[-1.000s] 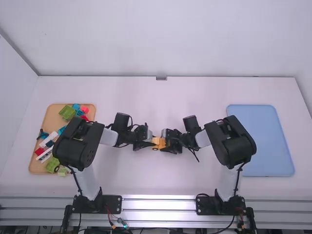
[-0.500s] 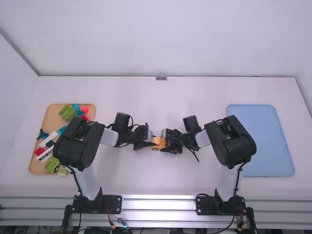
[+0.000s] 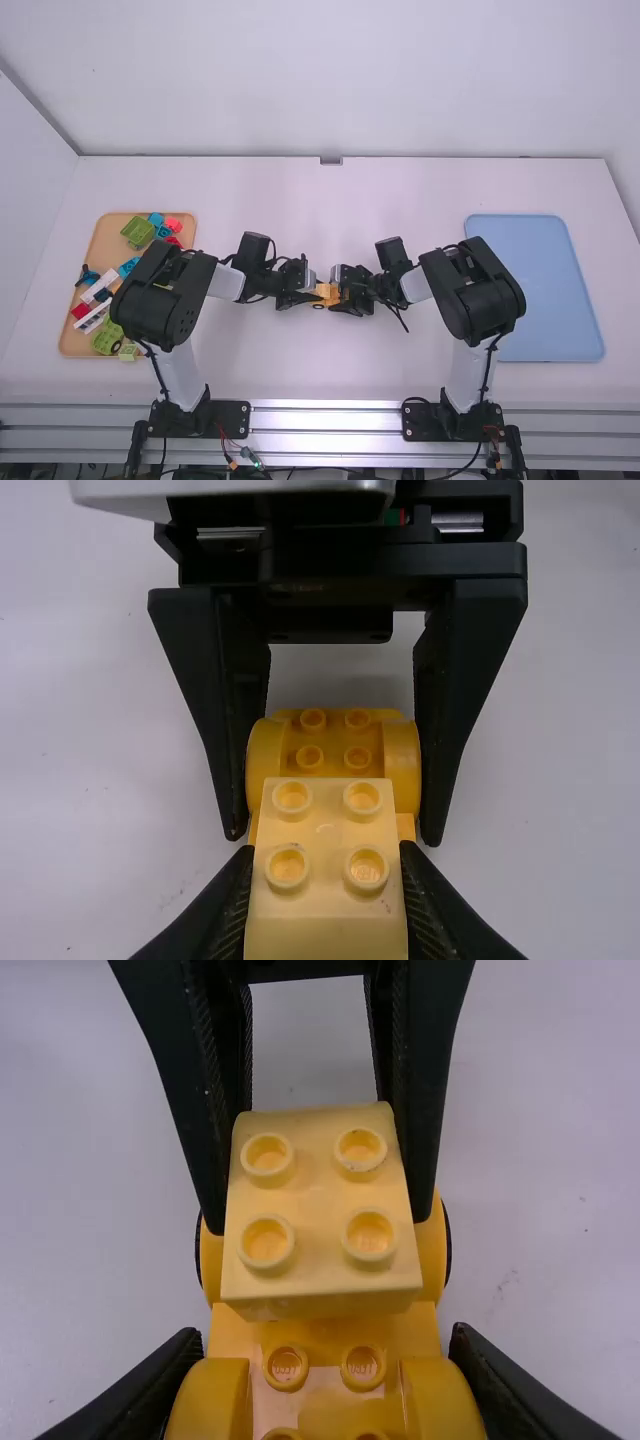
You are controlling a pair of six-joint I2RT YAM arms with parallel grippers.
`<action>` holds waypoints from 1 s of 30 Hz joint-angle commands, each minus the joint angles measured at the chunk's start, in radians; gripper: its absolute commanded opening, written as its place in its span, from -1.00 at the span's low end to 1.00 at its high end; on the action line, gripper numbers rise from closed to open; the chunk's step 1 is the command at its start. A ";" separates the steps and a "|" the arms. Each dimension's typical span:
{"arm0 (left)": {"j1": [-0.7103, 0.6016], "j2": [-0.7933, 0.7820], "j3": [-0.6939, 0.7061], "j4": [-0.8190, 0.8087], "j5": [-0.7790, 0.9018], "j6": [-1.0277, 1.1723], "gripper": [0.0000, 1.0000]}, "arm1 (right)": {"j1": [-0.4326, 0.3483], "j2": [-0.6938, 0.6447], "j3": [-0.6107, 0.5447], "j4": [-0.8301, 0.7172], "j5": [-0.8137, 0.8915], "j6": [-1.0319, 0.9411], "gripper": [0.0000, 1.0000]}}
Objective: Assemble lego blocks to make yellow taxi
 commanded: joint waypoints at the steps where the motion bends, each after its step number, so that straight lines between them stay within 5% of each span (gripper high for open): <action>1: -0.011 -0.002 0.006 -0.012 0.004 -0.004 -0.62 | 0.001 -0.018 0.005 -0.008 0.016 0.013 -0.13; 5: 0.000 -0.002 0.006 -0.017 0.003 -0.004 -0.61 | 0.001 -0.018 0.005 -0.008 0.016 0.013 -0.12; 11: -0.006 -0.002 0.006 -0.019 -0.038 -0.004 -0.05 | 0.003 -0.018 0.005 -0.008 0.017 0.014 -0.12; 26: 0.024 -0.033 0.007 0.092 0.107 -0.109 0.44 | 0.003 -0.018 0.005 -0.008 0.018 0.014 -0.11; 29: 0.041 -0.051 0.007 0.142 0.173 -0.187 0.42 | 0.003 -0.018 0.005 -0.008 0.019 0.014 -0.11; 30: 0.046 -0.058 0.007 0.166 0.198 -0.225 0.08 | 0.003 -0.018 0.005 -0.008 0.018 0.014 -0.11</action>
